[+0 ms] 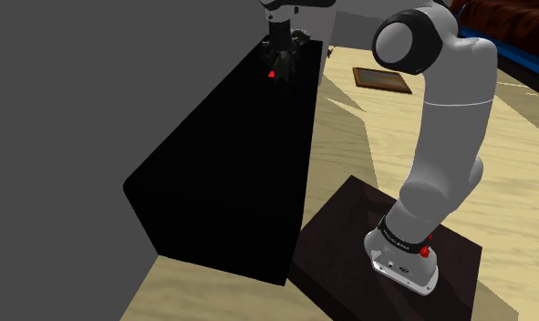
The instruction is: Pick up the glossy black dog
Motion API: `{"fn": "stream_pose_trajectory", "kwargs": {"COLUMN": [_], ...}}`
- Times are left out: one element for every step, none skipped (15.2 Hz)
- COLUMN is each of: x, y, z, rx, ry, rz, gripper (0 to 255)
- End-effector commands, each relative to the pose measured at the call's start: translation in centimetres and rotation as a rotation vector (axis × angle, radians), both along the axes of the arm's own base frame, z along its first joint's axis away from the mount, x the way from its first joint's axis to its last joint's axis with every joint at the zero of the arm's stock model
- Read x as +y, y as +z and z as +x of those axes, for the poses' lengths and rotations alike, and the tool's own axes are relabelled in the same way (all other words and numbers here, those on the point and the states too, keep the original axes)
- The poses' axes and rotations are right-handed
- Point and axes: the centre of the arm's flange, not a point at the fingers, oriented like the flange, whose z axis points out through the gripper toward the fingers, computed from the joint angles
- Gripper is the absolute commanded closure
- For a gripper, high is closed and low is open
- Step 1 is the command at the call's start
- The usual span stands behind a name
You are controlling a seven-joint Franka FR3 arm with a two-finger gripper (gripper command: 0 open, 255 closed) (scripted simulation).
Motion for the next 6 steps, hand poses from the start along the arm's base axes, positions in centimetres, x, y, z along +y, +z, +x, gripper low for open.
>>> {"fn": "stream_pose_trajectory", "kwargs": {"x": [-0.1, -0.1, -0.1, -0.1, -0.1, -0.1], "y": [1.1, 1.6, 2.2, 2.7, 2.8, 2.8], "z": [-0.1, -0.1, -0.1, -0.1, -0.1, -0.1], "rx": [0.000, 0.000, 0.000, 0.000, 0.000, 0.000], "ry": [0.000, 0.000, 0.000, 0.000, 0.000, 0.000], "rz": [0.000, 0.000, 0.000, 0.000, 0.000, 0.000], "gripper": [255, 255, 255, 255, 255, 255]}}
